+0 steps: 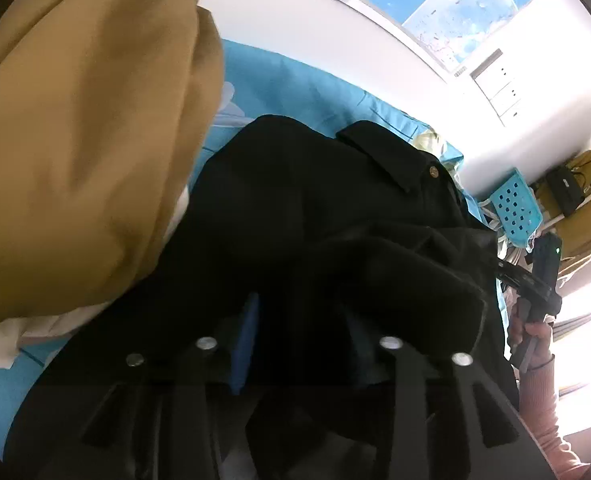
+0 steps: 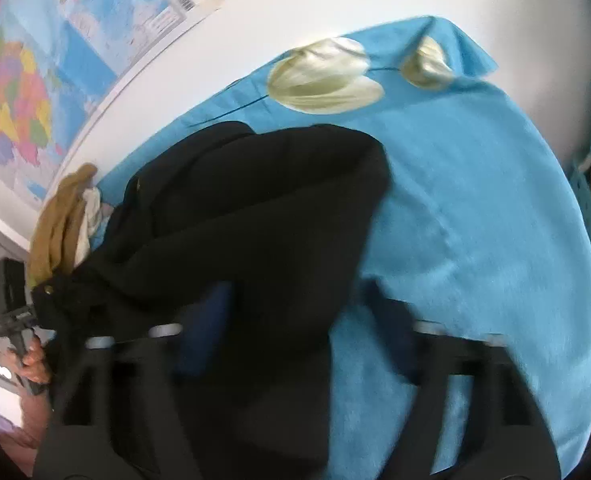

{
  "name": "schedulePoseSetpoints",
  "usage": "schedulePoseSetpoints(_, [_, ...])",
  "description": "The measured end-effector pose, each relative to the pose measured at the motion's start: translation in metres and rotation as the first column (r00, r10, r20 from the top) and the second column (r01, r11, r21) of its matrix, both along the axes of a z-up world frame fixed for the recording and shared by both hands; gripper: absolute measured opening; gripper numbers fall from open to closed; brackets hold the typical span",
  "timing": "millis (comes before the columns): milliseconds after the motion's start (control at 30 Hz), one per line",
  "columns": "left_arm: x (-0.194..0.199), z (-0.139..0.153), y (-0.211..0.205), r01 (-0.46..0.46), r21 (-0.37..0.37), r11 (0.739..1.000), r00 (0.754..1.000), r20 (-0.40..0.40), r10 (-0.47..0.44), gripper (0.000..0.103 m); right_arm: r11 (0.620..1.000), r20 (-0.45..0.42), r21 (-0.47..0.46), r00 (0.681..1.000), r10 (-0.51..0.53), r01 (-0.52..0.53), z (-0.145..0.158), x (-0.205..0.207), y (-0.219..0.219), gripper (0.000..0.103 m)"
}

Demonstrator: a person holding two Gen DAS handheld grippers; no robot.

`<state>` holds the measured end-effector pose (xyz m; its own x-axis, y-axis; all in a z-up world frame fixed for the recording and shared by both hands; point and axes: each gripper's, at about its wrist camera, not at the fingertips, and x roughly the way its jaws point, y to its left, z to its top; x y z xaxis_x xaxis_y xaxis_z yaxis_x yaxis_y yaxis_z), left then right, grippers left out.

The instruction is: Fold large clothes

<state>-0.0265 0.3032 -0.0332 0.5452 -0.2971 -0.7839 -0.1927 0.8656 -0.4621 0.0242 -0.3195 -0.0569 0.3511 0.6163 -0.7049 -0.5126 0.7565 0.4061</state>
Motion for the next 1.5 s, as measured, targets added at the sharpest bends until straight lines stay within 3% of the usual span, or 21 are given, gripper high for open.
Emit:
schedulePoseSetpoints(33, [-0.001, 0.000, 0.000, 0.003, 0.000, 1.000, 1.000, -0.005, -0.003, 0.048, 1.000, 0.007, 0.000, 1.000, -0.004, 0.004, 0.002, 0.001, 0.000, 0.016])
schedulePoseSetpoints(100, [0.001, 0.002, -0.002, 0.009, 0.012, 1.000, 1.000, -0.012, -0.009, 0.051, 1.000, 0.039, -0.003, 0.999, -0.030, 0.030, 0.011, 0.003, -0.003, 0.008])
schedulePoseSetpoints(167, [0.006, 0.003, -0.002, 0.008, 0.026, 1.000, 1.000, -0.022, -0.007, 0.061, 0.996, 0.055, -0.030, 0.996, -0.077, 0.078, 0.013, 0.006, -0.008, 0.007])
schedulePoseSetpoints(267, [0.013, 0.003, 0.000, -0.010, 0.048, 0.999, 1.000, -0.024, 0.011, 0.064, 0.991, 0.028, -0.049, 0.992, -0.123, 0.124, 0.007, 0.012, -0.015, 0.007])
schedulePoseSetpoints(333, [0.018, 0.004, 0.001, -0.033, 0.052, 0.998, 0.999, -0.018, 0.034, 0.070, 0.990, 0.005, -0.067, 0.992, -0.127, 0.127, 0.002, 0.012, -0.015, 0.017])
schedulePoseSetpoints(367, [0.015, 0.007, 0.004, -0.039, 0.044, 0.998, 0.999, -0.004, 0.039, 0.070, 0.989, 0.012, -0.077, 0.992, -0.129, 0.130, 0.004, 0.009, -0.014, 0.028])
schedulePoseSetpoints(400, [0.013, 0.009, 0.006, -0.039, 0.040, 0.998, 0.999, 0.008, 0.039, 0.070, 0.987, 0.028, -0.077, 0.990, -0.139, 0.141, 0.007, 0.005, -0.015, 0.049])
schedulePoseSetpoints(433, [0.007, 0.013, 0.008, -0.038, 0.034, 0.999, 0.999, 0.032, 0.037, 0.071, 0.983, 0.063, -0.081, 0.985, -0.159, 0.164, 0.013, 0.000, -0.016, 0.058])
schedulePoseSetpoints(500, [-0.001, 0.019, 0.010, -0.040, 0.042, 0.998, 0.998, 0.047, 0.038, 0.072, 0.972, 0.160, -0.111, 0.969, -0.188, 0.207, 0.030, -0.015, -0.013, 0.061])
schedulePoseSetpoints(567, [-0.012, 0.024, 0.012, -0.068, 0.103, 0.992, 0.997, 0.053, 0.063, 0.076, 0.972, 0.237, -0.105, 0.955, -0.181, 0.210, 0.047, -0.032, -0.006, 0.061])
schedulePoseSetpoints(633, [-0.024, 0.029, 0.014, -0.066, 0.113, 0.991, 0.996, 0.069, 0.058, 0.076, 0.986, 0.308, -0.094, 0.946, -0.100, 0.135, 0.065, -0.057, 0.014, 0.061])
schedulePoseSetpoints(733, [-0.043, 0.037, 0.013, -0.070, 0.183, 0.981, 0.994, 0.099, 0.053, 0.078, 0.985, 0.378, -0.142, 0.915, 0.144, -0.096, 0.076, -0.102, 0.072, 0.061])
schedulePoseSetpoints(800, [-0.050, 0.038, 0.015, -0.068, 0.193, 0.979, 0.993, 0.106, 0.048, 0.078, 0.948, 0.391, -0.189, 0.865, 0.313, -0.258, 0.073, -0.131, 0.118, 0.063])
schedulePoseSetpoints(933, [-0.072, 0.039, 0.018, -0.070, 0.210, 0.975, 0.990, 0.133, 0.043, 0.078, 0.867, 0.380, -0.262, 0.780, 0.497, -0.424, 0.054, -0.163, 0.199, 0.060])
schedulePoseSetpoints(1000, [-0.087, 0.038, 0.023, -0.082, 0.203, 0.976, 0.989, 0.138, 0.054, 0.078, 0.838, 0.357, -0.277, 0.759, 0.545, -0.471, 0.043, -0.167, 0.236, 0.048])
schedulePoseSetpoints(1133, [-0.124, 0.035, 0.037, -0.134, 0.234, 0.963, 0.984, 0.143, 0.103, 0.081, 0.817, 0.296, -0.290, 0.765, 0.571, -0.498, 0.023, -0.161, 0.288, 0.039])
schedulePoseSetpoints(1233, [-0.147, 0.033, 0.047, -0.169, 0.253, 0.953, 0.982, 0.130, 0.140, 0.082, 0.812, 0.266, -0.332, 0.778, 0.569, -0.480, 0.009, -0.151, 0.309, 0.041])
schedulePoseSetpoints(1400, [-0.193, 0.040, 0.068, -0.220, 0.300, 0.928, 0.972, 0.144, 0.184, 0.089, 0.852, 0.243, -0.287, 0.827, 0.507, -0.438, 0.024, -0.143, 0.291, 0.051])
schedulePoseSetpoints(1500, [-0.220, 0.038, 0.077, -0.214, 0.315, 0.925, 0.972, 0.165, 0.168, 0.090, 0.842, 0.268, -0.246, 0.801, 0.536, -0.480, 0.041, -0.161, 0.273, 0.057])
